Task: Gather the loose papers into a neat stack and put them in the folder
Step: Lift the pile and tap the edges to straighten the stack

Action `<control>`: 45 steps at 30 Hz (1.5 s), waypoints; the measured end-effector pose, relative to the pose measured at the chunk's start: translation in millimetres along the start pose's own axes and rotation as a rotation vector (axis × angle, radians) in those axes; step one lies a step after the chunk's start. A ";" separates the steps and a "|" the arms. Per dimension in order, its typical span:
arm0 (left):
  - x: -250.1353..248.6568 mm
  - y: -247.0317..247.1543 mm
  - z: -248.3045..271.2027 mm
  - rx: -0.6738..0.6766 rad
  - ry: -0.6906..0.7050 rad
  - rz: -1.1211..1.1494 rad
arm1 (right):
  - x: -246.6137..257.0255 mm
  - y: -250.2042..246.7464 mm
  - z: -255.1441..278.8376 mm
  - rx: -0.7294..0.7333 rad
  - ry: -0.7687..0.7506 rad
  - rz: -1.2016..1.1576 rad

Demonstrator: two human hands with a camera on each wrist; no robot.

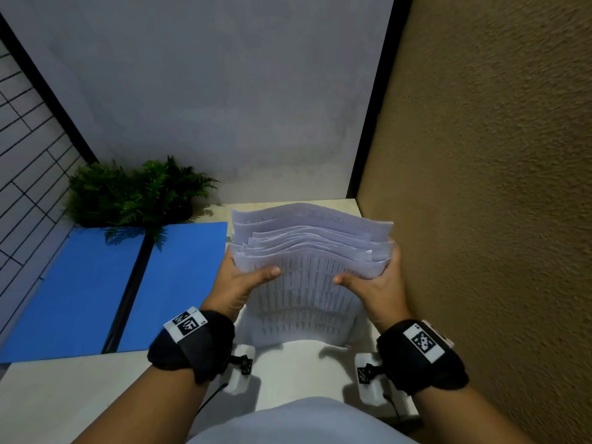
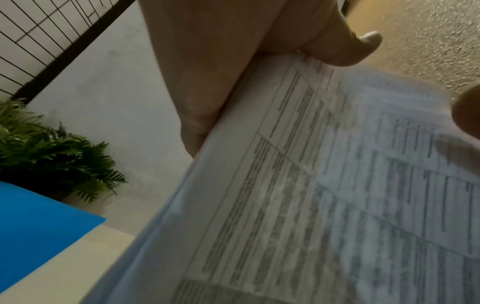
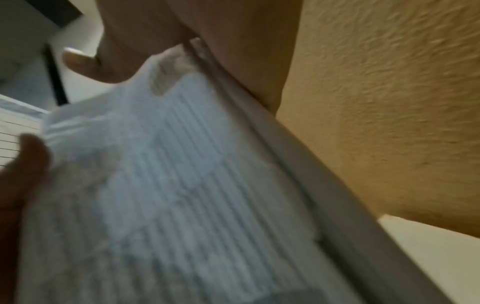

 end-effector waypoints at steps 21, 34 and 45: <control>-50.0 -5.3 2.0 -0.245 0.209 -0.202 | 50.7 11.3 24.4 -0.234 -0.448 0.463; -39.8 -17.1 1.2 -0.330 0.119 -0.210 | 38.9 9.0 24.7 -0.265 -0.416 0.420; -38.5 -11.9 3.0 -0.300 0.146 -0.199 | 36.6 15.5 26.4 -0.251 -0.483 0.526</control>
Point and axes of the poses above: each hand's wrist, its own z-axis away from the middle knuckle, its own y-axis out of the palm, x = y × z, the point moved 10 cm from there along -z, towards the middle knuckle, and after that the axes turned 8 degrees about y, right-handed, at the moved point
